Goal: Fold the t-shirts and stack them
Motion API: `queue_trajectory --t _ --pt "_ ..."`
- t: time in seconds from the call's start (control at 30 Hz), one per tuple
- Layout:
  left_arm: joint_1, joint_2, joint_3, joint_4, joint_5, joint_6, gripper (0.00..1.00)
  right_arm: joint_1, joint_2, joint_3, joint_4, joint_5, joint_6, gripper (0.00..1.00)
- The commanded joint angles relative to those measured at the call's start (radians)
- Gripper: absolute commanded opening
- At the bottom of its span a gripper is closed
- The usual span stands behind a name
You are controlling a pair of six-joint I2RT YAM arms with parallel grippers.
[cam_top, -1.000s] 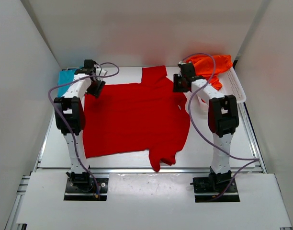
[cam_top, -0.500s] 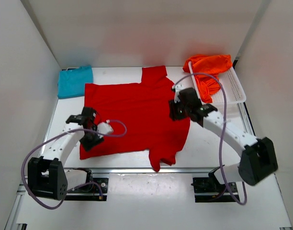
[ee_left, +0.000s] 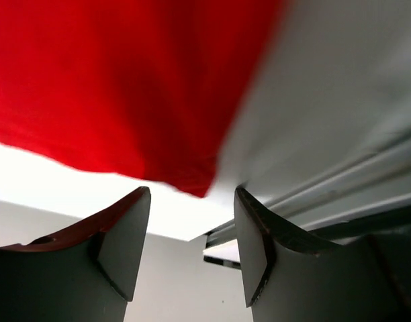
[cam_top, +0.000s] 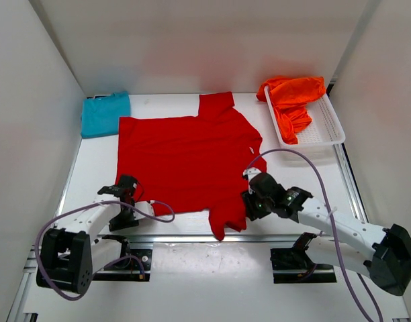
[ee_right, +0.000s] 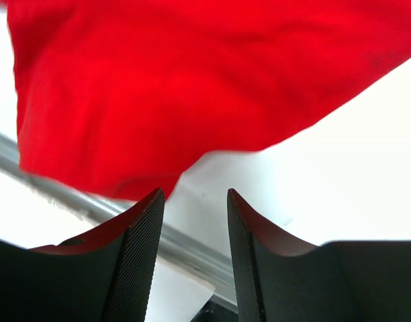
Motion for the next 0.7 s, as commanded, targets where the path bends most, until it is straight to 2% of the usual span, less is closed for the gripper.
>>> queue_trajectory --t 0.0,0.1,0.2,0.23,0.27,0.47,0.67 --pt "0.071 0.037 0.019 0.127 -0.032 0.076 0.63 0.081 -0.044 -0.036 0.006 0.021 0.062 0.48" --pt "0.077 0.024 0.009 0.138 -0.029 0.114 0.58 0.137 -0.061 -0.071 0.019 0.012 0.078 0.49" --pt "0.068 0.014 -0.004 0.144 -0.027 0.146 0.25 0.164 -0.073 -0.105 0.042 -0.002 0.065 0.49" --pt "0.066 0.015 -0.009 0.143 -0.038 0.151 0.08 0.148 -0.076 -0.115 0.057 -0.021 0.060 0.50" --pt "0.066 0.015 -0.009 0.147 -0.035 0.145 0.01 0.143 -0.078 -0.122 0.071 -0.027 0.053 0.51" --pt "0.046 0.000 0.049 0.103 0.009 0.096 0.00 0.065 -0.011 -0.112 0.097 -0.140 -0.046 0.58" --pt "0.042 0.032 0.127 0.040 0.048 0.059 0.00 0.112 0.034 -0.080 0.118 -0.149 -0.061 0.61"
